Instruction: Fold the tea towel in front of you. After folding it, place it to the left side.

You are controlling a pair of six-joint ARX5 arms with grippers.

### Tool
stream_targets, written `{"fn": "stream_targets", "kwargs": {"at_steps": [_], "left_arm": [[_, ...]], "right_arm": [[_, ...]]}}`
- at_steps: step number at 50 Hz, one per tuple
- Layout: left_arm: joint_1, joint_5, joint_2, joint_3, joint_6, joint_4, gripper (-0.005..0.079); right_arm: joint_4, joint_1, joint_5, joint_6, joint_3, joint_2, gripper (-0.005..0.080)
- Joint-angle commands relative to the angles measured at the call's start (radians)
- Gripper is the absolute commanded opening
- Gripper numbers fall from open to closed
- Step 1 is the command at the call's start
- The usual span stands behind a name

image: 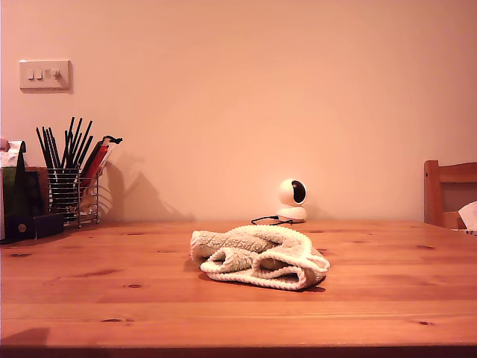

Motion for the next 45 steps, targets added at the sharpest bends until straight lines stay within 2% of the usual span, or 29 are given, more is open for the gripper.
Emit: {"fn": "stream_targets", "kwargs": {"at_steps": [1, 17, 27, 36, 45], "left_arm": [[0.040, 0.154, 0.005, 0.016, -0.188, 0.023, -0.0021], [0.040, 0.154, 0.005, 0.016, -0.188, 0.023, -0.0021], [0.040, 0.179, 0.005, 0.016, -0.219, 0.076, -0.0021], [0.039, 0.275, 0.006, 0.043, -0.277, 0.155, -0.0021], [0.033, 0.426, 0.030, 0.140, -0.261, 0.045, -0.0021]], "right_arm": [[0.028, -0.041, -0.097, 0.154, 0.113, -0.006, -0.0013], [0.029, -0.041, -0.097, 0.153, 0.113, -0.006, -0.0013], [0.105, -0.041, -0.119, 0.166, 0.113, -0.006, -0.0013], [0.102, -0.041, -0.188, 0.195, 0.166, -0.006, -0.0013], [-0.066, -0.041, -0.326, 0.176, 0.294, 0.026, -0.0013]]}}
